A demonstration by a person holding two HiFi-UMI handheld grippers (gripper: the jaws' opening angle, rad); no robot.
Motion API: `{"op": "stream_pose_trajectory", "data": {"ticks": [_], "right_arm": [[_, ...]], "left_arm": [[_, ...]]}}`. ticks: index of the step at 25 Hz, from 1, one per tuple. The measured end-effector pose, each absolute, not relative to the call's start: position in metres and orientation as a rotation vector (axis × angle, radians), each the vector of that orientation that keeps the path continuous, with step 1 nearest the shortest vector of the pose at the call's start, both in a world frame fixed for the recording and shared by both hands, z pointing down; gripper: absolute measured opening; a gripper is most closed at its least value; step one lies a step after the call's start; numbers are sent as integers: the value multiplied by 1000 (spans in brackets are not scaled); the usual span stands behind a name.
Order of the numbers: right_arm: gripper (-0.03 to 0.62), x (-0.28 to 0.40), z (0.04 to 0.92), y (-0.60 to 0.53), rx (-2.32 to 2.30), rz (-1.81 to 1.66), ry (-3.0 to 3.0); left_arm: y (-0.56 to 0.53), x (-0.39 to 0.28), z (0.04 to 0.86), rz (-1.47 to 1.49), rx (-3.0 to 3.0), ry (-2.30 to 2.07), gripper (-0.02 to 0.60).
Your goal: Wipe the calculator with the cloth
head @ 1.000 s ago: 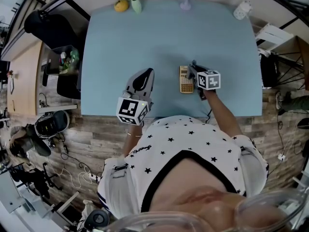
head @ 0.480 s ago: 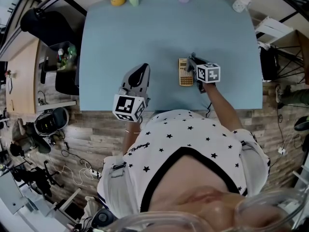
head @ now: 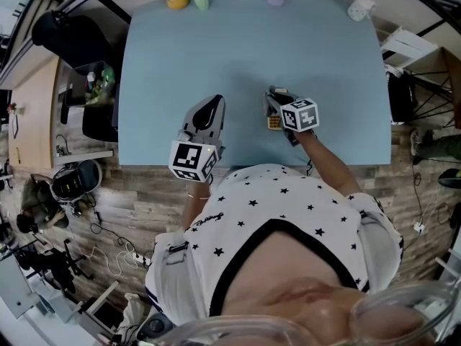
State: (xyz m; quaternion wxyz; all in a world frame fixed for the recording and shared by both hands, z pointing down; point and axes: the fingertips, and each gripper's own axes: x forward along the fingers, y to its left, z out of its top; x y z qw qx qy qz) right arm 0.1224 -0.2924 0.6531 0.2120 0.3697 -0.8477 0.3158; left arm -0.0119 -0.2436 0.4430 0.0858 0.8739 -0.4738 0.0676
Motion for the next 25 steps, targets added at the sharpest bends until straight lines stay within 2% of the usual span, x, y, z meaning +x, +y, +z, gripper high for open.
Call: {"op": "stream_pose_trajectory", "data": {"ticks": [10, 25], "right_arm": [[51, 128, 665, -289, 1025, 860, -2314], [51, 186, 668, -281, 1209, 914, -2246]], "left_arm": [[-246, -12, 444, 209, 2604, -1398, 31], [-253, 23, 441, 212, 2688, -1258, 31]]}}
